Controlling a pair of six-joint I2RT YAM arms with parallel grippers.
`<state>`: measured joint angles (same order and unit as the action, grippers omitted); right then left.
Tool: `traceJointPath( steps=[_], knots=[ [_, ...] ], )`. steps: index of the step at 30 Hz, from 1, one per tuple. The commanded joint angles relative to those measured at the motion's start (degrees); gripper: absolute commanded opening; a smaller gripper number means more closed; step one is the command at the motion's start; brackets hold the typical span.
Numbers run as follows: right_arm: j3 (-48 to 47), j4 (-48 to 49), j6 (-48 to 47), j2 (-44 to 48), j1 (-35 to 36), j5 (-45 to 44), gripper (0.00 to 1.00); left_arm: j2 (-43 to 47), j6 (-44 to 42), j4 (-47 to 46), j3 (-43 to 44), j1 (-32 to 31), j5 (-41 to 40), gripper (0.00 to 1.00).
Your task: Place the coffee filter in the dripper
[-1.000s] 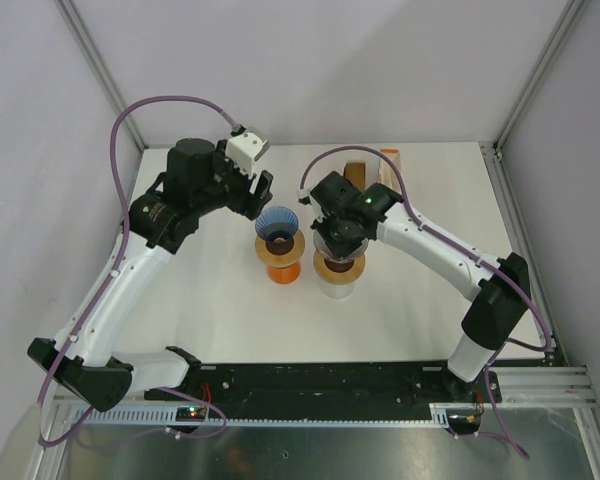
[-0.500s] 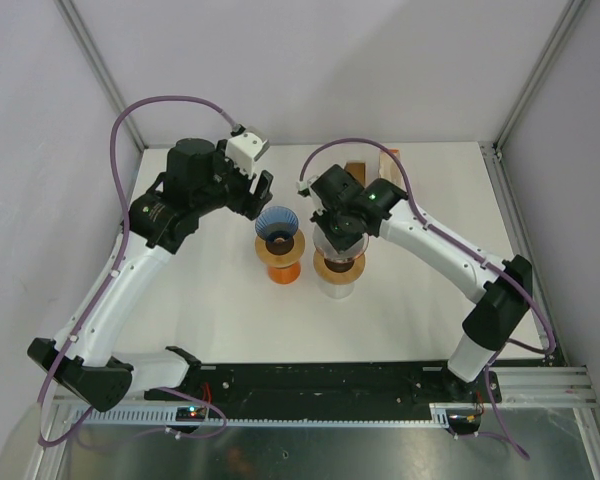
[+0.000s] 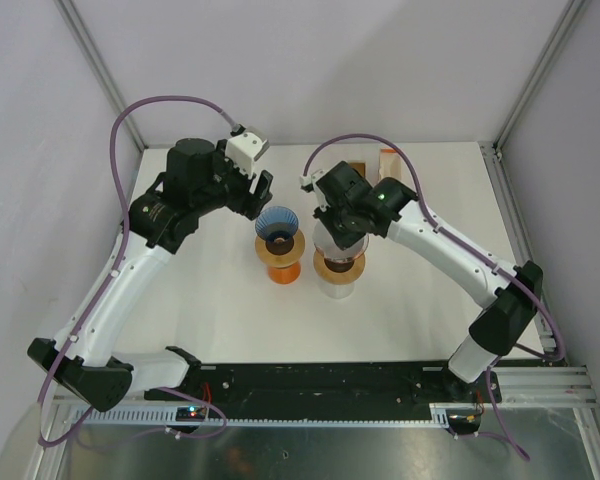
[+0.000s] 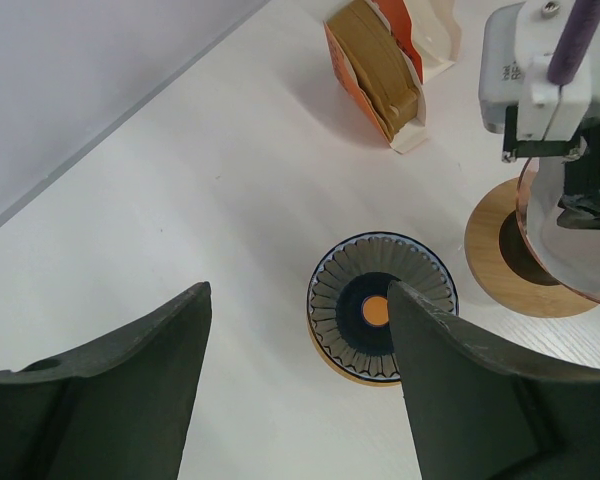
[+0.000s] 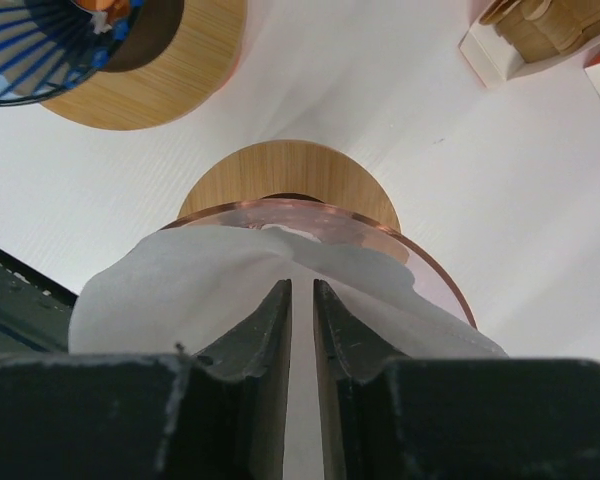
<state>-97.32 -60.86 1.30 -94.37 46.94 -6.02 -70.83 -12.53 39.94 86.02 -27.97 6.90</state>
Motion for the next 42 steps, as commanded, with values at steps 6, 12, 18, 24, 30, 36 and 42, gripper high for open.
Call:
traceJointPath(
  steps=[6,12,18,24,30,36,42],
  knots=[
    [-4.11,2.28,-0.85,4.38,0.37,1.24,0.29,1.1,-0.21,-1.76,0.38,0.5,1.31,0.76],
    [-6.16,4.49,-1.01,7.09,0.43,3.9,0.4,1.11,-0.41,-1.84,0.31,0.61,0.73,0.79],
    [-5.26,11.19,-0.16,13.75,-0.7,3.98,0.45,1.15,-0.62,-1.83,0.48,0.93,-0.25,0.85],
    [4.21,24.62,3.56,23.93,-9.79,2.78,0.5,0.58,-1.21,-1.9,0.49,2.19,-1.31,0.89],
    [12.1,30.45,7.75,24.68,-26.2,5.02,0.46,-0.29,-1.36,-2.36,-0.04,4.34,-1.18,0.9],
    [17.03,34.97,4.75,14.84,-31.86,-0.31,0.36,-0.45,-1.32,-3.17,-1.72,6.17,-0.95,0.9],
    [17.42,43.13,0.0,3.75,-32.51,-0.86,0.31,-0.9,-1.92,-3.91,-3.63,7.94,-1.96,0.9]
  ],
)
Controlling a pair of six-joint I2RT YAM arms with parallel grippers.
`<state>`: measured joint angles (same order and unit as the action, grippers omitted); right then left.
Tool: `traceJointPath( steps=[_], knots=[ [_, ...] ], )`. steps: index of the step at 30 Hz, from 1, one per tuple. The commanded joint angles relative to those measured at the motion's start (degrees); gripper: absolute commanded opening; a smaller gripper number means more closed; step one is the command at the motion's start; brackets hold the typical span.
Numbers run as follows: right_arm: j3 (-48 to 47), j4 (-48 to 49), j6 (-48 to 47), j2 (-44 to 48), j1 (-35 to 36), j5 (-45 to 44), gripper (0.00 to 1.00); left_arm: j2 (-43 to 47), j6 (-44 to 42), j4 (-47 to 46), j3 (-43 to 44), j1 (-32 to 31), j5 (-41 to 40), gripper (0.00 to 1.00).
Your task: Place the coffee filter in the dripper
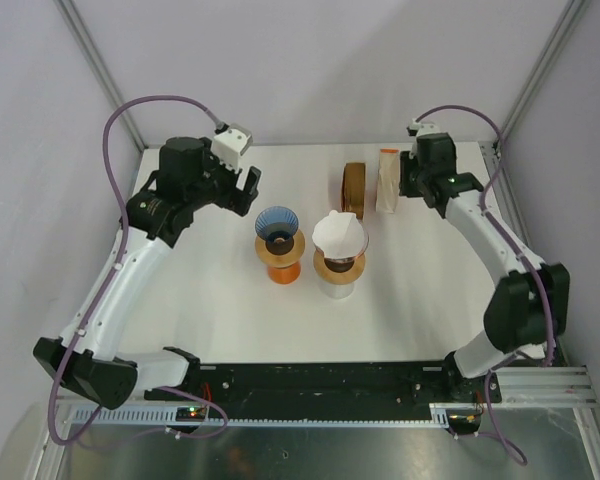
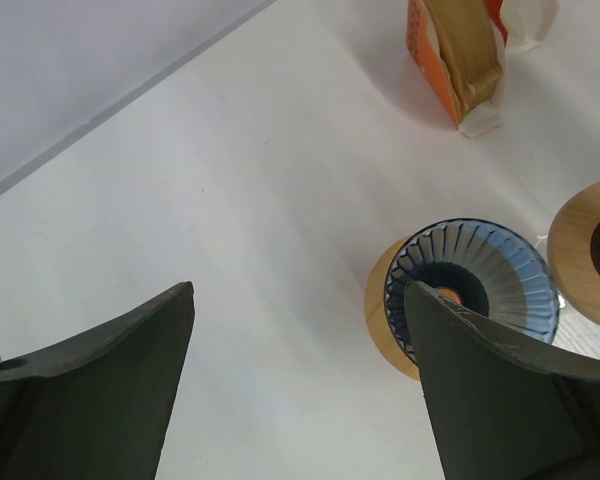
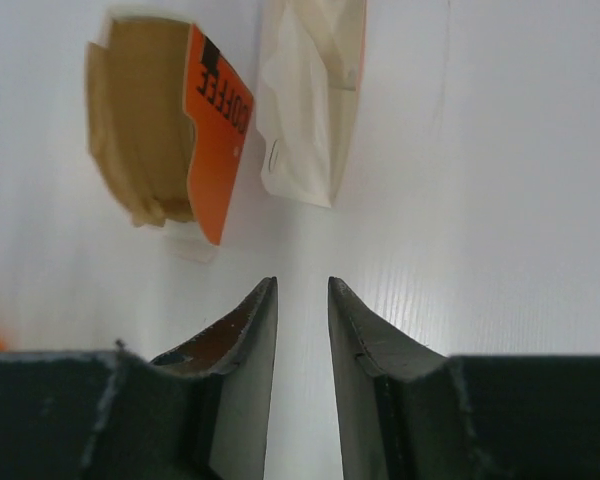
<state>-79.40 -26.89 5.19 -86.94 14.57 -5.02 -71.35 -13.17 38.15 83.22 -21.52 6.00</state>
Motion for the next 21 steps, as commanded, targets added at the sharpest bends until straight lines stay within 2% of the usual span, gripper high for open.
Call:
traceJointPath(
  steps=[1,9,21],
  knots=[
    [-0.5,10.82,-4.41,-5.09,-0.24,-1.85,0.31,-0.41,-1.4,-2.12,-1.02,1.84,-1.02,0.9],
    [-1.79,19.24,-8.54,-15.84,-0.4,-0.43,0.31,-1.94,-1.45,-2.28,-1.8,4.63,-0.67,0.9],
    [-14.1,14.78,-11.03,-29.75,0.25,-7.76,0.27,-4.55,-1.39,-2.22,-1.4,5.39,0.26,0.9]
  ],
)
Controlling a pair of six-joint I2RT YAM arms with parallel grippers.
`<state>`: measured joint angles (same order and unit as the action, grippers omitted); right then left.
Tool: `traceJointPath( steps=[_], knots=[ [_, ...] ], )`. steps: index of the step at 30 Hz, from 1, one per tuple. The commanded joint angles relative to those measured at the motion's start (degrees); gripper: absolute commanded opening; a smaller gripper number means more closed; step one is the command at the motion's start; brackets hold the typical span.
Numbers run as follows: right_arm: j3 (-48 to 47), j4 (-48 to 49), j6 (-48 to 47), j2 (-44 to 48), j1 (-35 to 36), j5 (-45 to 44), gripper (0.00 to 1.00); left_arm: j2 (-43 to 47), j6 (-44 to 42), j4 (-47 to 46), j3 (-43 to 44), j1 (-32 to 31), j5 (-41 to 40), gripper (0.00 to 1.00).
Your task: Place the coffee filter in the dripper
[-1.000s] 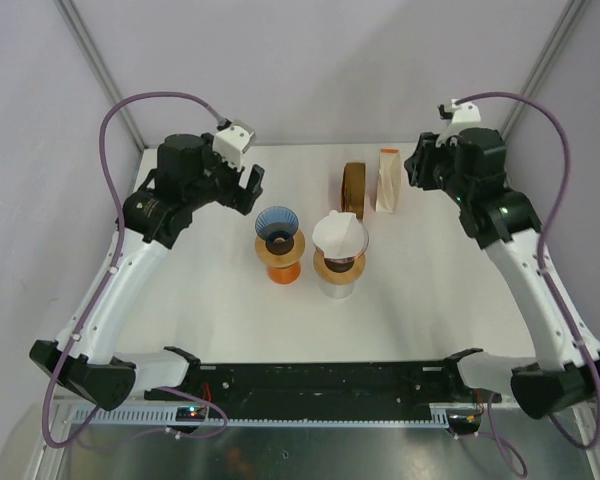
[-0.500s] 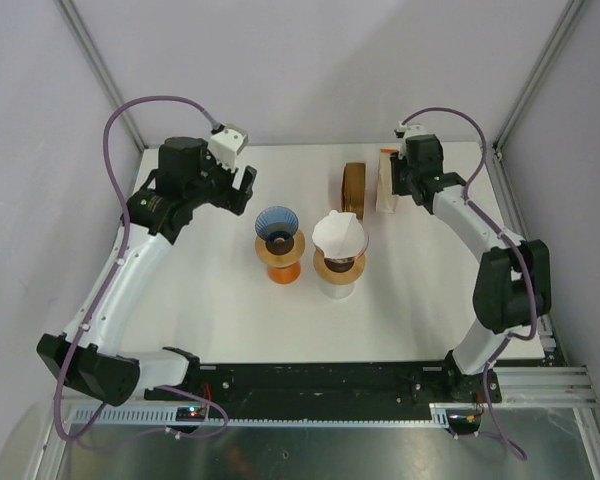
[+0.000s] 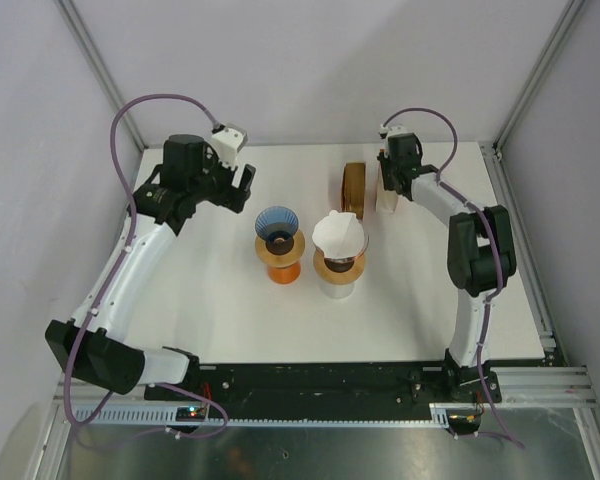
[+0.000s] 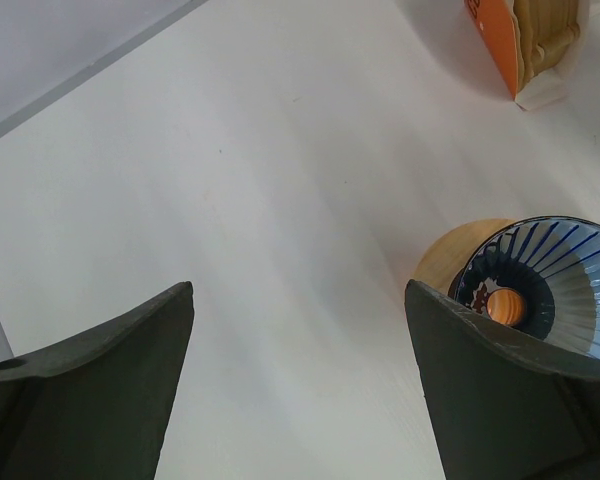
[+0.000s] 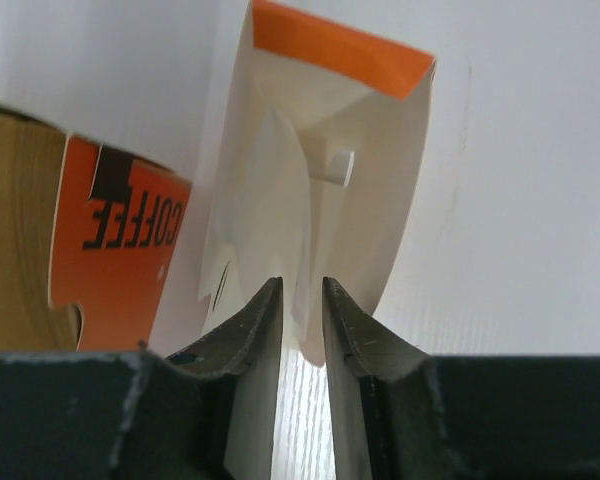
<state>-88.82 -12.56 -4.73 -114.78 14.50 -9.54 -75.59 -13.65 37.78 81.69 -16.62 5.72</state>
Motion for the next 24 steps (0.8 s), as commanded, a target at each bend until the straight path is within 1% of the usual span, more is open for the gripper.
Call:
traceJointPath(
  steps=[1,5,10,12,14,15,17,24],
  knots=[
    [-5.13,0.13,-0.96,-2.54,0.33,-3.44,0.27,-0.46,-0.97,-1.88,0.18,0.52,0.58,0.9],
    [-7.55,-1.51,-0.51,-5.92,0.47,-5.55,0.27,-0.7,-0.9,-1.92,0.3,0.54,0.97,0.9],
    [-9.38,-2.1,0.09,-8.65,0.56,-5.73,0.26,-0.56,-0.87,-1.87,0.31,0.54,1.33,0.9],
    [-9.96,-2.4,0.8,-9.28,0.6,-5.79,0.21,-0.49,-0.86,-1.91,0.31,0.54,1.43,0.9],
    [-10.23,-2.83,1.88,-9.13,0.59,-5.21,0.08,-0.31,-0.79,-1.85,0.31,0.52,1.5,0.9],
    [-10.23,-3.0,2.69,-8.57,0.6,-4.74,0.04,-0.24,-0.82,-1.84,0.22,0.53,1.63,0.9],
    [-9.36,-2.78,3.91,-6.98,0.61,-3.85,0.01,-0.19,-0.87,-1.83,0.07,0.54,1.79,0.9],
    [-5.68,-3.87,8.47,2.25,0.39,-3.55,0.0,0.26,-0.98,-1.84,0.09,0.54,2.46,0.9]
  ],
)
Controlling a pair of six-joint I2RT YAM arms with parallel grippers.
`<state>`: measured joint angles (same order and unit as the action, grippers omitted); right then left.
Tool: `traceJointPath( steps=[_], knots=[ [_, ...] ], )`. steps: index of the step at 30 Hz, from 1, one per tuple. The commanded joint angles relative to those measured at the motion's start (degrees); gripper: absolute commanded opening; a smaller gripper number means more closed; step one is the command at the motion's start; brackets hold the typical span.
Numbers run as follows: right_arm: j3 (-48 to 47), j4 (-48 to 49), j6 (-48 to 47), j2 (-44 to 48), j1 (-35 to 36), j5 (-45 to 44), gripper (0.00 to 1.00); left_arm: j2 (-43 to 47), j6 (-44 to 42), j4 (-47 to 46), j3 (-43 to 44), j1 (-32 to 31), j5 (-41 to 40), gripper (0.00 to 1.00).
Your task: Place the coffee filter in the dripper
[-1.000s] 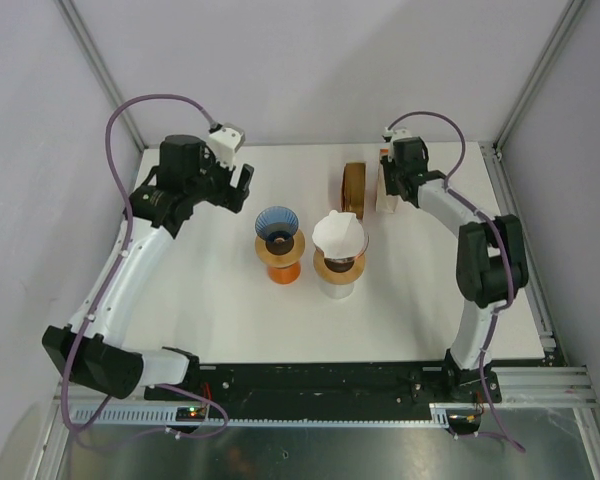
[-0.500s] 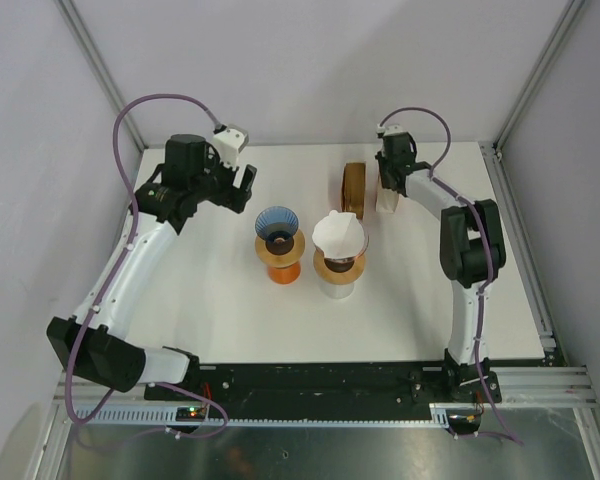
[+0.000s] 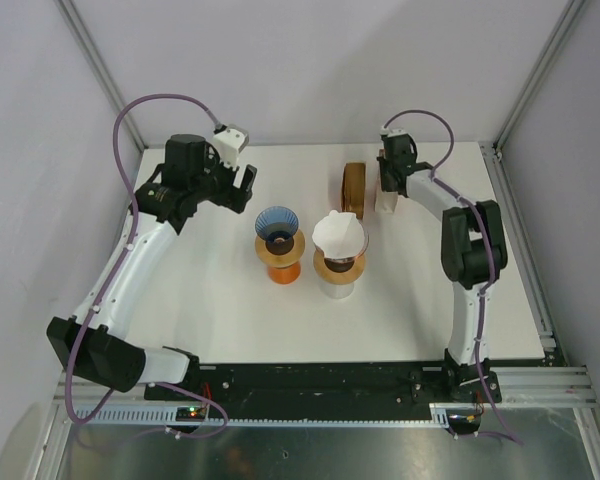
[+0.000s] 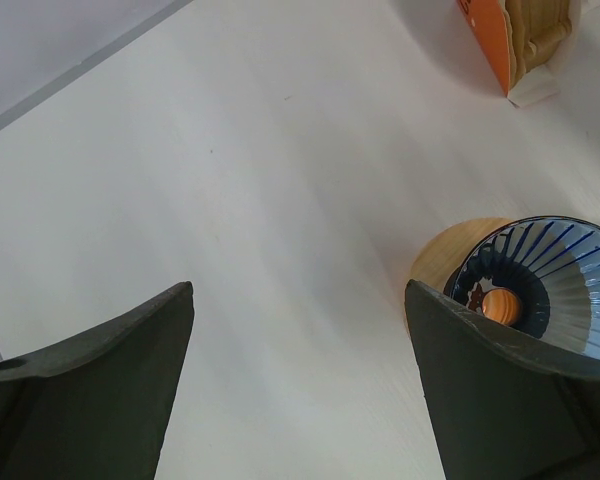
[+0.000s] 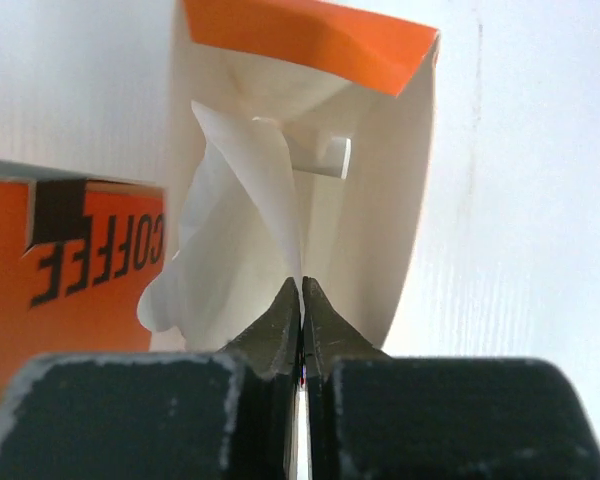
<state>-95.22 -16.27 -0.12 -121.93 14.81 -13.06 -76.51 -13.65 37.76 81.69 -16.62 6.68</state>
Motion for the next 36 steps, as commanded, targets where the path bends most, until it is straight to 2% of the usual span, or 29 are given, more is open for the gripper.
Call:
traceJointPath(
  steps=[1,11,15,21,26,34,36],
  knots=[
    [1.08,-0.64,4.32,10.69,0.06,0.14,0.0,1.27,-0.96,-1.86,0.07,0.54,1.63,0.9],
    [2.84,-9.8,4.82,27.75,1.76,2.82,0.0,2.66,-1.36,-1.75,-0.24,0.54,2.85,0.91],
    [-3.93,-19.59,2.99,30.79,4.95,3.78,0.0,3.91,-1.4,-1.8,-0.54,0.54,4.6,0.91],
    [-14.45,-29.8,2.43,31.48,15.19,3.21,0.0,7.22,-2.32,-0.17,1.33,0.53,4.96,0.9],
    [-19.59,-30.71,5.22,30.98,23.85,3.56,0.0,10.34,-2.25,2.76,5.89,0.54,6.75,0.9],
    [-24.42,-24.65,9.72,26.09,34.5,1.07,0.0,13.51,1.93,4.55,11.27,-1.27,13.31,0.9],
    [-24.16,-20.9,11.49,25.28,36.26,0.09,0.0,13.72,2.63,4.57,11.97,-3.17,13.63,0.96]
  ],
)
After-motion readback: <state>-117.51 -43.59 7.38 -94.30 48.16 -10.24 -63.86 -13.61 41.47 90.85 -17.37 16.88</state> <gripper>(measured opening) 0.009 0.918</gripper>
